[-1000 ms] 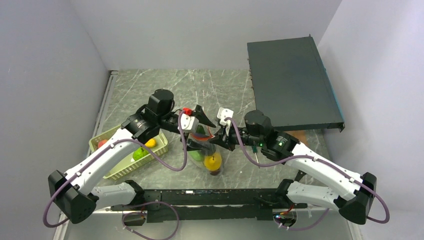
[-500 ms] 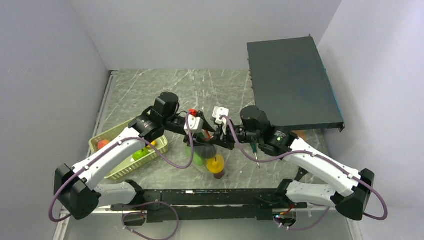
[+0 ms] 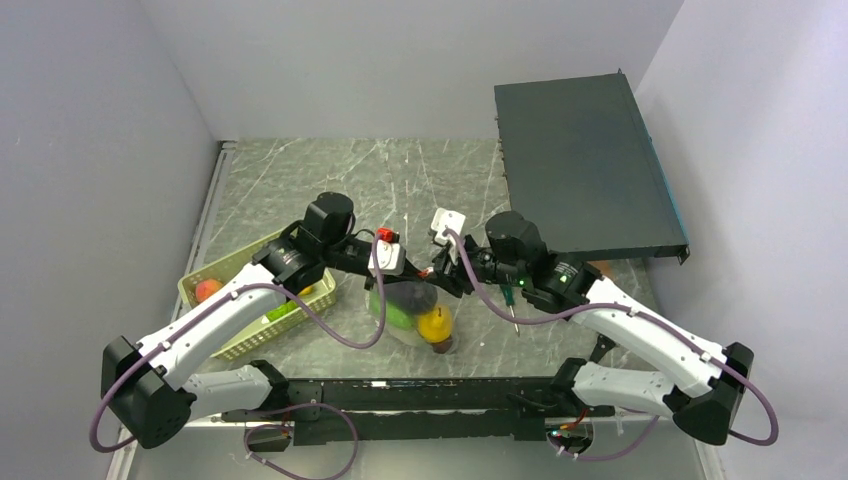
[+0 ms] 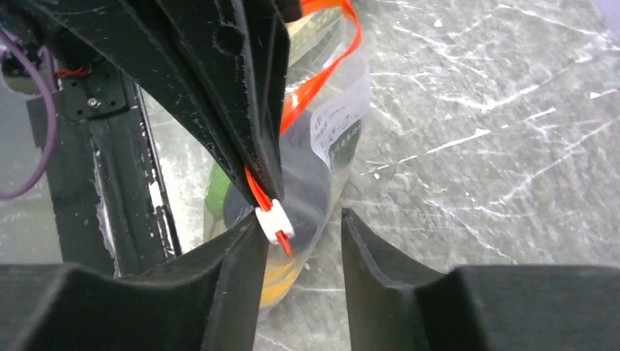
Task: Place the food in the zip-top bag and seal the zipper
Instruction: Zip the zipper food storage bag at the center of the board.
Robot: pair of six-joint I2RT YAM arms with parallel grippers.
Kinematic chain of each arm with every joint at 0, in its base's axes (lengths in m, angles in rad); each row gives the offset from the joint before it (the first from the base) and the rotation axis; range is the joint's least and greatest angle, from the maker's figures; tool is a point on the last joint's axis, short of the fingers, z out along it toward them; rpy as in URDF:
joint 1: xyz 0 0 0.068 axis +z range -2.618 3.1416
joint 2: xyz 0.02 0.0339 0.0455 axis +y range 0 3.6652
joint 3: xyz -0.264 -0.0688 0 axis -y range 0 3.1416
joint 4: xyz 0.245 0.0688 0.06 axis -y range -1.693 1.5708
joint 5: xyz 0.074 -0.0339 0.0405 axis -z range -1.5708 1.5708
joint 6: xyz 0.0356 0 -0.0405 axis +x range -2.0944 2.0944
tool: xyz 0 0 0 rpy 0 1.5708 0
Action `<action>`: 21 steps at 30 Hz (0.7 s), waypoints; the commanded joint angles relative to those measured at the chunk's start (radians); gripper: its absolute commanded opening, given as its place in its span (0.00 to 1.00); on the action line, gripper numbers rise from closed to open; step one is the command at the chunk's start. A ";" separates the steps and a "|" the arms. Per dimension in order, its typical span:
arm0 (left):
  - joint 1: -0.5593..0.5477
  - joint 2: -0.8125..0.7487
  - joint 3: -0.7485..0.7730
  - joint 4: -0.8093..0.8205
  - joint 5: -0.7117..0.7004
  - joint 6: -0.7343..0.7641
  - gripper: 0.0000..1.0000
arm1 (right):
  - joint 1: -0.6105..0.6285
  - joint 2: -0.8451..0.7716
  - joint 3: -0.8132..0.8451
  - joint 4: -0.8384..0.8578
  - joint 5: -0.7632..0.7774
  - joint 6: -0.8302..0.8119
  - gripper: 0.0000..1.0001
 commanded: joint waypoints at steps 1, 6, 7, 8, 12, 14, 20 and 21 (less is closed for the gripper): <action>0.005 -0.022 -0.005 0.034 -0.034 0.032 0.00 | -0.001 -0.070 -0.055 0.103 0.013 0.062 0.51; 0.005 -0.035 -0.002 0.024 -0.035 0.032 0.00 | -0.021 -0.135 -0.206 0.268 -0.025 0.148 0.68; 0.004 -0.040 -0.007 0.030 -0.037 0.032 0.00 | -0.028 -0.139 -0.221 0.286 -0.048 0.161 0.69; 0.005 -0.044 -0.013 0.036 -0.040 0.031 0.00 | -0.036 -0.141 -0.229 0.294 -0.063 0.172 0.69; 0.006 -0.047 -0.008 0.039 -0.026 0.018 0.00 | -0.041 -0.148 -0.265 0.359 -0.099 0.205 0.68; 0.005 -0.052 0.003 0.022 -0.009 0.021 0.00 | -0.043 -0.141 -0.279 0.400 -0.104 0.212 0.65; 0.005 -0.102 -0.033 0.038 0.022 0.027 0.00 | -0.054 -0.148 -0.307 0.495 -0.084 0.253 0.39; 0.005 -0.107 -0.033 0.038 0.029 0.025 0.00 | -0.059 -0.148 -0.308 0.498 -0.093 0.256 0.33</action>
